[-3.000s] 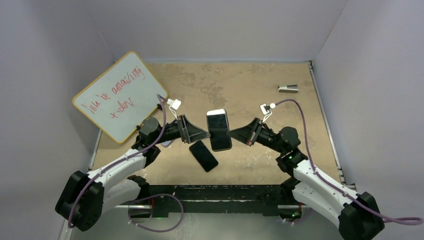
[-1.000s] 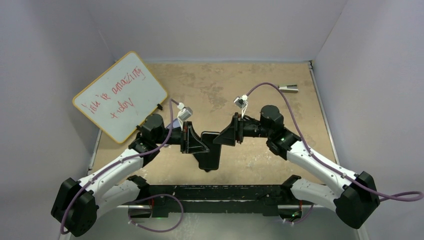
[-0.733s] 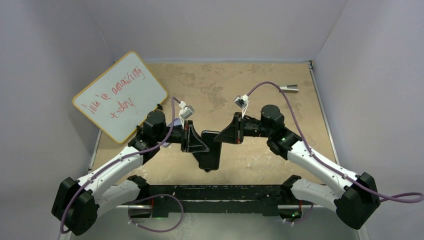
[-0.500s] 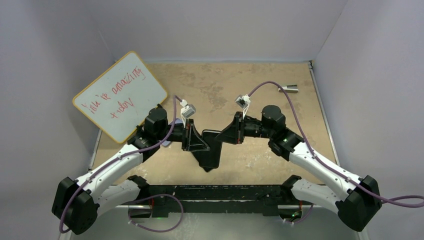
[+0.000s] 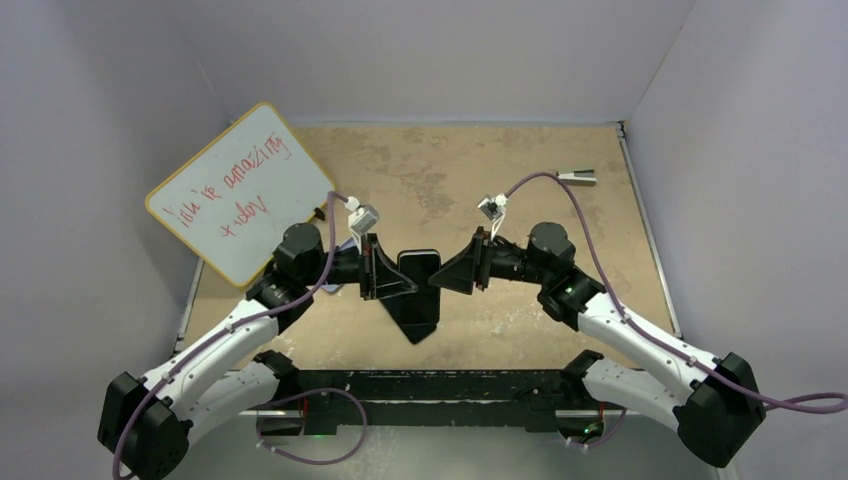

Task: Put the phone into the phone case

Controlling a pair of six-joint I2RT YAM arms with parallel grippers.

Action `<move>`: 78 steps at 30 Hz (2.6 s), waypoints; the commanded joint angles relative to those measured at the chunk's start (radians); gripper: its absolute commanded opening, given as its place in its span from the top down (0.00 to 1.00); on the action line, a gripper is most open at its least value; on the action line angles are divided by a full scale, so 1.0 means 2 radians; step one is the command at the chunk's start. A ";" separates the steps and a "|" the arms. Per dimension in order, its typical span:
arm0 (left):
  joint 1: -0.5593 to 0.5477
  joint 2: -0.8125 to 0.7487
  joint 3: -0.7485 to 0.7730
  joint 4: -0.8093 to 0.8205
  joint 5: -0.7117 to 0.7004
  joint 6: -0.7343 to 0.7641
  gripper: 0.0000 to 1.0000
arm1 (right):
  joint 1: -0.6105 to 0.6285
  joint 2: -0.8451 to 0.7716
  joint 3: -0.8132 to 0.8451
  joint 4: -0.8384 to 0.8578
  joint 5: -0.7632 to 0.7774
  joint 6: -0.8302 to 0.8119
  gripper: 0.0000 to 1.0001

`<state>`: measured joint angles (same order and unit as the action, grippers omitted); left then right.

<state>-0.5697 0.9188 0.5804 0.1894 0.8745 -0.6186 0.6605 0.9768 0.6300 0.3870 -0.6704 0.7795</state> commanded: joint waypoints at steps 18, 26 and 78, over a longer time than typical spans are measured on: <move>0.002 -0.052 -0.028 0.184 -0.065 -0.109 1.00 | 0.046 0.024 -0.048 0.111 -0.005 0.025 0.89; 0.002 -0.055 -0.022 0.144 -0.114 -0.156 0.40 | 0.046 -0.024 -0.068 0.121 0.000 0.018 1.00; 0.006 -0.009 -0.019 0.160 0.002 -0.109 1.00 | 0.046 -0.034 -0.008 0.048 0.059 0.007 0.56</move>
<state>-0.5621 0.8997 0.5293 0.4294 0.8349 -0.8478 0.7525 0.9005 0.5423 0.4587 -0.5709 0.8040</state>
